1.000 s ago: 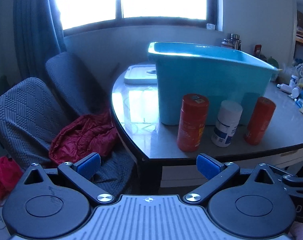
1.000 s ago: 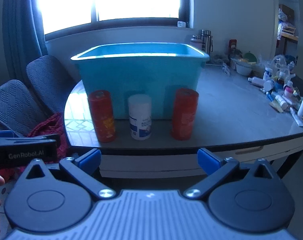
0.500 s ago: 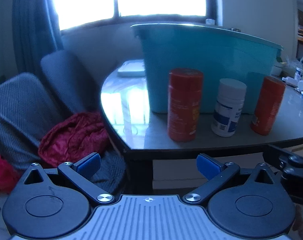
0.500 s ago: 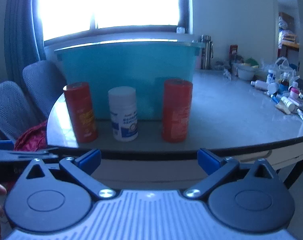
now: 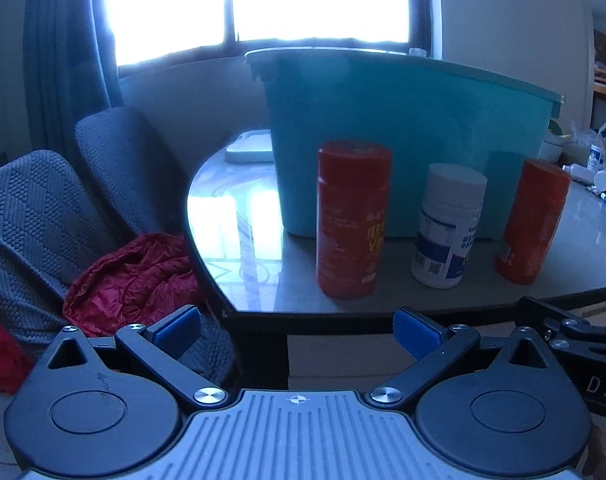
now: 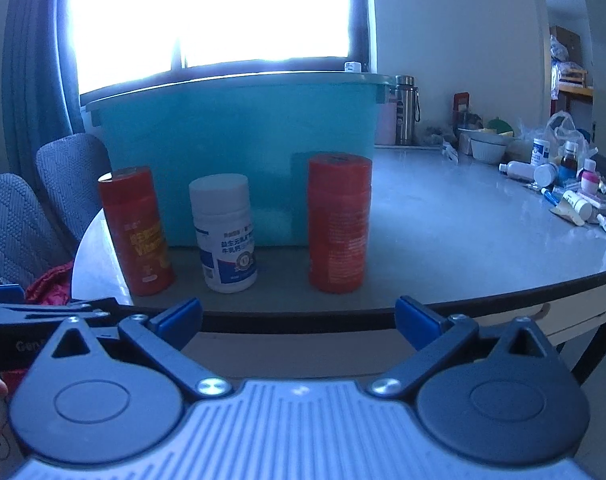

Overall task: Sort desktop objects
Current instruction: 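Close the left gripper on one red can while the right gripper closes on the other red can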

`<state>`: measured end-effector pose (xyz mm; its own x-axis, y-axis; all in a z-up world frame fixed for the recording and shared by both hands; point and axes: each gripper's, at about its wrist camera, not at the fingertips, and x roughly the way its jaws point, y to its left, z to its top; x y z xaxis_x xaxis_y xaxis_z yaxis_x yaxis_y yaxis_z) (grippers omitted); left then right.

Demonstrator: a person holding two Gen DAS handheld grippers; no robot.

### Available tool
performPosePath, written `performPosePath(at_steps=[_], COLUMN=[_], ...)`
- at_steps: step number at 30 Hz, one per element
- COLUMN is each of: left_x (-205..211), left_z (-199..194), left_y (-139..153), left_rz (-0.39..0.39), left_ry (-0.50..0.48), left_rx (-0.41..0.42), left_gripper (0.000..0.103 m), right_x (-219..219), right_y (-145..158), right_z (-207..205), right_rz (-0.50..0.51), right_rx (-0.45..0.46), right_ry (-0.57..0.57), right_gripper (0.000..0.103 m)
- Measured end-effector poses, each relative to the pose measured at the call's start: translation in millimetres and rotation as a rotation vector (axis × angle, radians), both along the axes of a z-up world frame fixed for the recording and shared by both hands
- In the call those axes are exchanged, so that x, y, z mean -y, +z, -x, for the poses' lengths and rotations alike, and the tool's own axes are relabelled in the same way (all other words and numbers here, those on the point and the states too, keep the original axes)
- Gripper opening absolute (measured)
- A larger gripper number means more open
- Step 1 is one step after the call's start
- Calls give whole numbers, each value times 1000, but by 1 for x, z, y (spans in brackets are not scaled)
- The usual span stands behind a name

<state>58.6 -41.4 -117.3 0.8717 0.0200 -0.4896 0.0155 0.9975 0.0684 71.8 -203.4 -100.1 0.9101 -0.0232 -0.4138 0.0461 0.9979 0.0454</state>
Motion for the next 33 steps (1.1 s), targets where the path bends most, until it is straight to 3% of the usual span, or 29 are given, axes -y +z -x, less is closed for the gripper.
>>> performPosePath(at_steps=[33], left_x=[25], left_z=[-60], left_y=[-4], left_rz=[-32], left_ry=[10], left_rx=[18], left_gripper=[103], right_x=[19], right_y=[-6], right_z=[-40], right_rz=[23], right_rx=[22], right_ry=[-45], right_gripper=[103])
